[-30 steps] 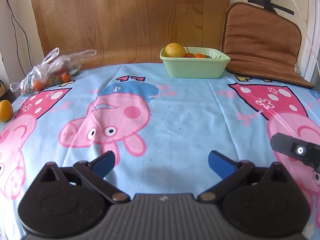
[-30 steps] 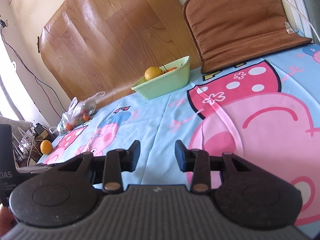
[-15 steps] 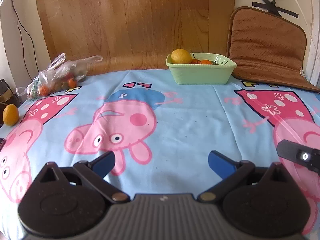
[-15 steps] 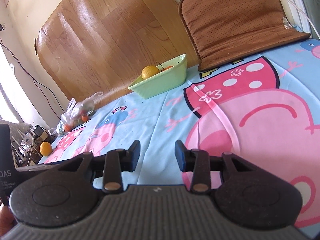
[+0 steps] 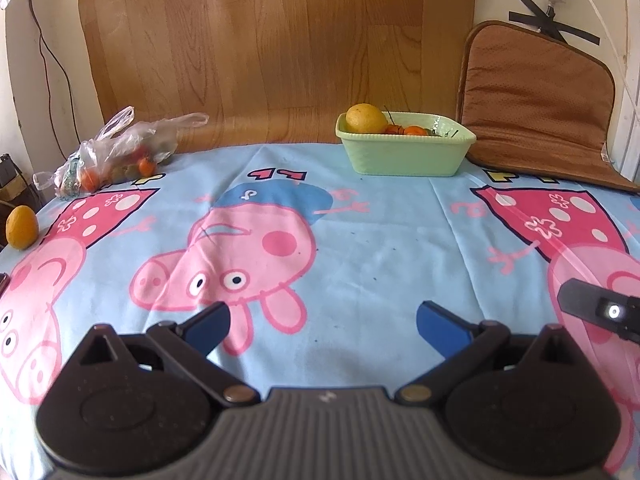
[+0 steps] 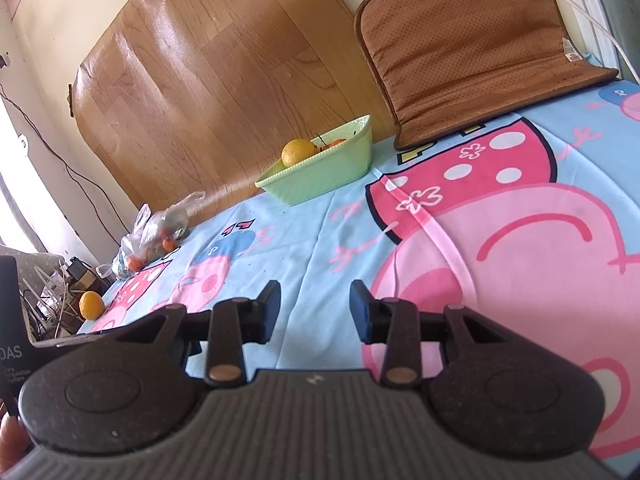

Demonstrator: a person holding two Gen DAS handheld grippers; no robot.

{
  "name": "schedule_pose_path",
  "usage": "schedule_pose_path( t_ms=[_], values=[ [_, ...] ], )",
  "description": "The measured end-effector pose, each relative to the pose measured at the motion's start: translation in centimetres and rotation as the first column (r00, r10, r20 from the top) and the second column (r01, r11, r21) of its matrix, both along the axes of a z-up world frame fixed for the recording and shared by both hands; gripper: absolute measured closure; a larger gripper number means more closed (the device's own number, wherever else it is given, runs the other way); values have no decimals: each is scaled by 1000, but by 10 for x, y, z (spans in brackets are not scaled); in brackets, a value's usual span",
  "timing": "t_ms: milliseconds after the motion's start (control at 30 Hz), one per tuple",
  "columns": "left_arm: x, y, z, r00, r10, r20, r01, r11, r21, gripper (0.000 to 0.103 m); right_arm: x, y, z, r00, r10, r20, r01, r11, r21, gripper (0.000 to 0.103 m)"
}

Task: Organize fruits

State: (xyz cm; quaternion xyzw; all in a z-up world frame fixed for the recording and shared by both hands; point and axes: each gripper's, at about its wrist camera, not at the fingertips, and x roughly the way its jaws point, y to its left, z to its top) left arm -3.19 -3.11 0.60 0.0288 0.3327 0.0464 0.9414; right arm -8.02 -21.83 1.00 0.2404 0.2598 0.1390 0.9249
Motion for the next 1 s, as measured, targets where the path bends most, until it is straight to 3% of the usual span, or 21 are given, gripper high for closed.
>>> schedule_pose_path(
  t_ms=[1000],
  values=[
    [-11,2,13,998,5,70,-4,1000,-10,0,-2,-1,3,999,-19,32,19,1000,-2,61]
  ],
)
